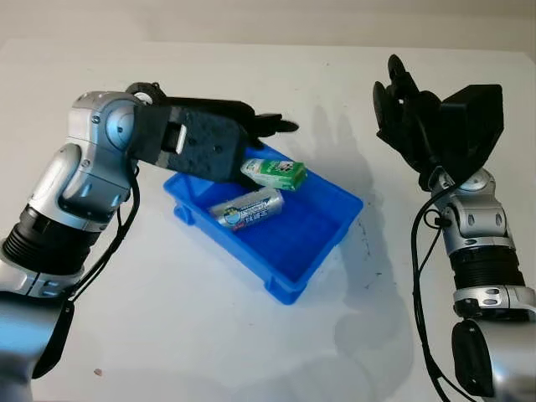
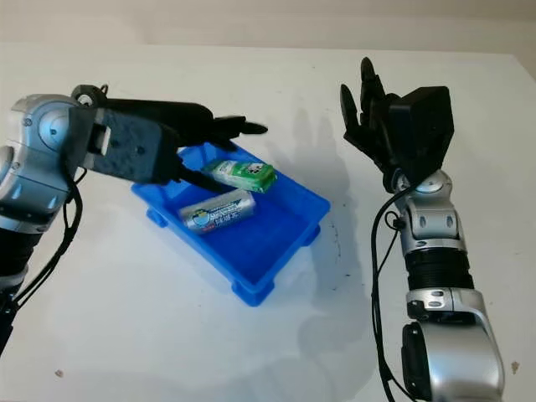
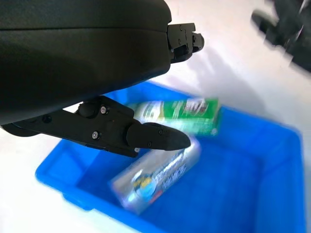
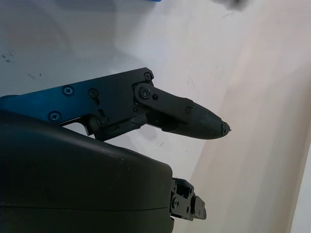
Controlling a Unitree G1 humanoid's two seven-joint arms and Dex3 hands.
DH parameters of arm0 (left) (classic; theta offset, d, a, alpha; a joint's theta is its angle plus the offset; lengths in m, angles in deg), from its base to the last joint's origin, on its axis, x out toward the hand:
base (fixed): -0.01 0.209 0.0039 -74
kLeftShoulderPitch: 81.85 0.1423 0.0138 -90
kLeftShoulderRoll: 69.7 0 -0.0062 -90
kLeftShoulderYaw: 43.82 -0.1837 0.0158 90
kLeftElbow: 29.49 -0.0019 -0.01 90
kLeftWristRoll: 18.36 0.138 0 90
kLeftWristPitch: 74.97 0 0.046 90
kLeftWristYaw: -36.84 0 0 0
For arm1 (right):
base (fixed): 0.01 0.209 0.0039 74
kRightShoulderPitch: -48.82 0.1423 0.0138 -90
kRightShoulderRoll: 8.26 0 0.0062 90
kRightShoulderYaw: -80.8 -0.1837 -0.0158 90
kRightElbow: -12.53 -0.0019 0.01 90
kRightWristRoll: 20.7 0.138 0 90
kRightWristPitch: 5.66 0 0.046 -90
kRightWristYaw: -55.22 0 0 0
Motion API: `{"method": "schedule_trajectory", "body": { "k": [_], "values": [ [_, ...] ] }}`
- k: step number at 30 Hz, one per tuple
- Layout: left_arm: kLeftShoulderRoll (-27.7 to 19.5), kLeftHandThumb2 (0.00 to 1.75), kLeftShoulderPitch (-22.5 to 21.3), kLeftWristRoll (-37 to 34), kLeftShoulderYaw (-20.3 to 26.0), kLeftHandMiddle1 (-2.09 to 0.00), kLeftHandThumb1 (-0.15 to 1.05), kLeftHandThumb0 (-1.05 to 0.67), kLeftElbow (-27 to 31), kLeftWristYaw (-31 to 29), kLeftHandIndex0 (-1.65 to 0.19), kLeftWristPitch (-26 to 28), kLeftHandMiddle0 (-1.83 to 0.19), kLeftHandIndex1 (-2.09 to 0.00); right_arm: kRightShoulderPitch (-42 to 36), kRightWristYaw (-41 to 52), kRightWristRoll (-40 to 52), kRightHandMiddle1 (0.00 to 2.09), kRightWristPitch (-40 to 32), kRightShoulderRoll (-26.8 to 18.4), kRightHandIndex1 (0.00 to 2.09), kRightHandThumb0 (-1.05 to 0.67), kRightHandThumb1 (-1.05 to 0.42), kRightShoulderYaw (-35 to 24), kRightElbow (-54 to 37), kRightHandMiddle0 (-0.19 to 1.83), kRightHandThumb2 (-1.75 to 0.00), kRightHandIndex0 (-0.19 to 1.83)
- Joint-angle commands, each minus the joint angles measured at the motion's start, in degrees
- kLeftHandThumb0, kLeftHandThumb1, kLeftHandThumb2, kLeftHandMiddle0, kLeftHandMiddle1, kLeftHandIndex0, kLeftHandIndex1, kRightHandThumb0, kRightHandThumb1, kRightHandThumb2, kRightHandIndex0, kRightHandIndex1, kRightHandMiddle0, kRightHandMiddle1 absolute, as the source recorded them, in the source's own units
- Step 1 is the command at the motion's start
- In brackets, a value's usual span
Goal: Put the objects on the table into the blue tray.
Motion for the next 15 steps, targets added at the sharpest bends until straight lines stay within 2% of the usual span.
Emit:
{"method": "schedule_trajectory", "body": {
  "k": [1, 2, 4, 5, 6, 9, 12, 15],
  "values": [
    [0.69, 0.79, -1.29, -2.77, 3.75, -0.07, 0.8, -0.44, -0.18, 3.15, 0.04, -1.14, 0.07, -0.07, 0.68, 0.13, 0.42, 0.0, -0.17, -0.03, 0.0, -0.57, -1.05, -0.26, -0.73, -0.19, -0.71, -0.19],
    [1.46, 0.78, -1.1, -4.77, 5.69, -0.07, 0.83, -0.47, -1.0, 4.97, 0.03, -0.68, 0.03, -0.07, 0.76, 0.18, 0.46, 0.0, -0.13, -0.02, 0.0, -0.56, -1.05, -0.27, -0.57, -0.19, -0.71, -0.19],
    [3.25, 0.51, -0.67, -8.57, 9.73, -0.08, 0.98, -0.53, -4.15, 10.23, 0.03, -2.76, -0.02, -0.06, 0.91, 0.07, 0.38, 0.0, -0.15, 0.01, 0.0, -0.57, -1.05, -0.23, -0.36, -0.19, -0.71, -0.19],
    [4.15, 0.46, -0.57, -10.36, 11.71, -0.08, 1.01, -0.53, -6.04, 13.03, 0.03, -3.79, -0.04, -0.06, 1.02, 0.03, 0.4, 0.0, -0.13, 0.05, 0.0, -0.57, -1.05, -0.26, -0.19, -0.19, -0.71, -0.19],
    [4.66, 0.45, -0.43, -11.29, 13.18, -0.07, 1.03, -0.57, -7.83, 16.15, 0.03, -5.4, -0.02, -0.07, 1.19, 0.0, 0.52, 0.0, -0.15, 0.16, 0.0, -0.57, -1.05, -0.34, 0.04, -0.19, -0.71, -0.19],
    [6.5, 0.51, 0.41, -15.3, 18.68, -0.04, 1.05, -0.68, -11.0, 24.08, 0.05, -3.93, 0.06, -0.05, 1.77, 0.25, 0.83, 0.0, 0.11, 0.35, 0.0, -0.57, -1.05, -0.35, 0.75, -0.19, -0.71, -0.19],
    [8.04, 0.56, 1.65, -20.83, 24.02, -0.02, 1.05, -0.7, -13.66, 29.27, 0.12, -1.05, 0.12, -0.02, 2.36, -0.21, 0.45, 0.0, 0.38, 0.38, 0.0, -0.59, -1.05, -0.08, 1.39, -0.19, -0.71, -0.19],
    [9.11, 0.54, 3.92, -24.14, 27.66, -0.03, 1.05, -0.75, -16.14, 34.15, 0.14, -0.24, 0.16, -0.01, 2.97, 0.3, 0.64, 0.0, 1.54, 0.35, 0.0, -0.6, -1.05, -0.17, 2.59, -0.19, -0.71, -0.19]
  ]
}}
